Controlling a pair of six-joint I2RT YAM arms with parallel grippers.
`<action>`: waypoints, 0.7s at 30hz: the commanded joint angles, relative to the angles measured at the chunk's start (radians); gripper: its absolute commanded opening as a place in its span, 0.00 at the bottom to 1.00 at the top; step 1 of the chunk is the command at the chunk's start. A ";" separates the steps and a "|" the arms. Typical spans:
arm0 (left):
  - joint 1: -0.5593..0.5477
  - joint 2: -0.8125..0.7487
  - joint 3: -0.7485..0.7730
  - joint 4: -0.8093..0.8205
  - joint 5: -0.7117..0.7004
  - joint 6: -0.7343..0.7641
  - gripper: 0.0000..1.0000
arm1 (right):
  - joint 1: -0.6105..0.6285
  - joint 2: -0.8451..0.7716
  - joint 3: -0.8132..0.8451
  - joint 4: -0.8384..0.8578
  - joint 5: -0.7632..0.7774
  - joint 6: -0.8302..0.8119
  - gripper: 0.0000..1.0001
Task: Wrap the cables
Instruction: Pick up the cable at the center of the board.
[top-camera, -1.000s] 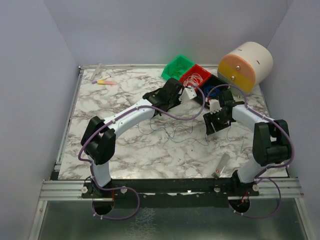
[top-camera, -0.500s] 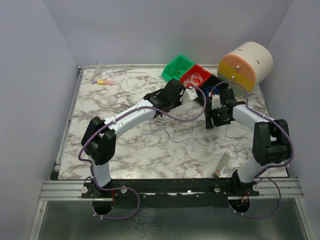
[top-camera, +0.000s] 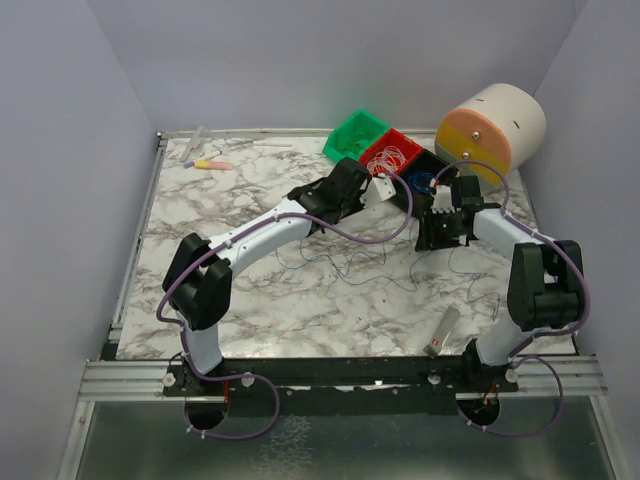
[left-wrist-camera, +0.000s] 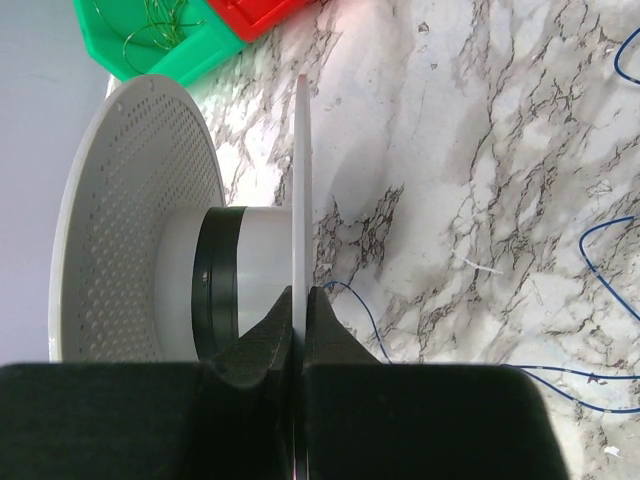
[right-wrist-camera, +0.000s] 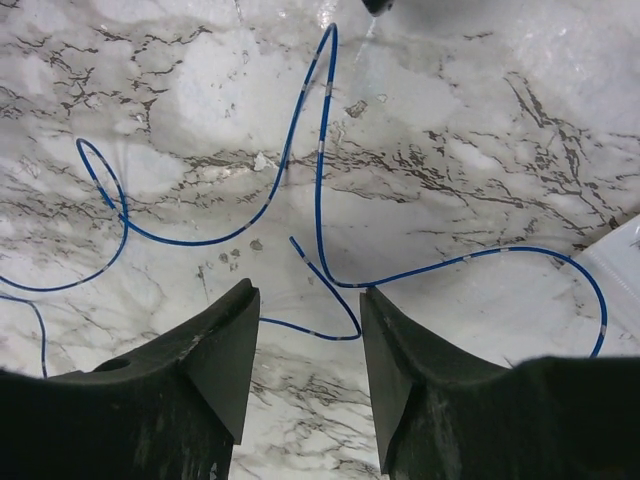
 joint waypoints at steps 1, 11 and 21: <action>-0.007 -0.045 0.005 0.047 -0.046 0.028 0.00 | -0.032 -0.054 -0.022 -0.042 -0.121 -0.012 0.51; -0.007 -0.053 0.001 0.048 -0.044 0.029 0.00 | -0.065 -0.042 -0.012 -0.093 -0.189 -0.043 0.44; -0.007 -0.053 -0.003 0.048 -0.042 0.037 0.00 | -0.067 -0.065 -0.019 -0.082 -0.249 -0.061 0.18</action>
